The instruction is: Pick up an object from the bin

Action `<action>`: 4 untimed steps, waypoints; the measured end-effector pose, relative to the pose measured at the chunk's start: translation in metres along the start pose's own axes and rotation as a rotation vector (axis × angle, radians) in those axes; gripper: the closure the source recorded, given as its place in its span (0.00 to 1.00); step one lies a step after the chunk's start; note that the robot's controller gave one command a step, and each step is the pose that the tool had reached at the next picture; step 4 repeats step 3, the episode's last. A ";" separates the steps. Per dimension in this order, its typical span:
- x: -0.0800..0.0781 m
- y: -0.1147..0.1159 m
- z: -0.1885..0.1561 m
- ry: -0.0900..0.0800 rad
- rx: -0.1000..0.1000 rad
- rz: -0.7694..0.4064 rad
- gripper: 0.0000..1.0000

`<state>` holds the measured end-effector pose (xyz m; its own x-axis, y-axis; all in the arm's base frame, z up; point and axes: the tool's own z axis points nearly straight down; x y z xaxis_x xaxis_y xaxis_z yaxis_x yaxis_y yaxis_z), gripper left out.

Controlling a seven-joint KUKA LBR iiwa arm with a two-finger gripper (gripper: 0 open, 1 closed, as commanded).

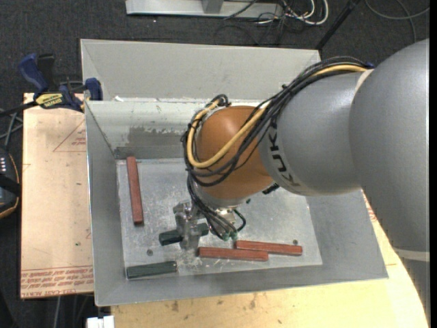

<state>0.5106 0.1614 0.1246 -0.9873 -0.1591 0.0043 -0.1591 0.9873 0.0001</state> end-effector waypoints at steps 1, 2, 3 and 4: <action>-0.004 -0.001 -0.020 -0.009 -0.002 0.072 1.00; -0.032 0.016 -0.051 -0.003 0.000 0.026 1.00; -0.002 -0.026 -0.135 -0.007 -0.001 0.006 1.00; -0.002 -0.026 -0.135 -0.007 -0.001 0.006 1.00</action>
Offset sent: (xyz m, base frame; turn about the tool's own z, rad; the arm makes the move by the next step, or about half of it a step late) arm 0.0412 0.0311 0.0672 0.0045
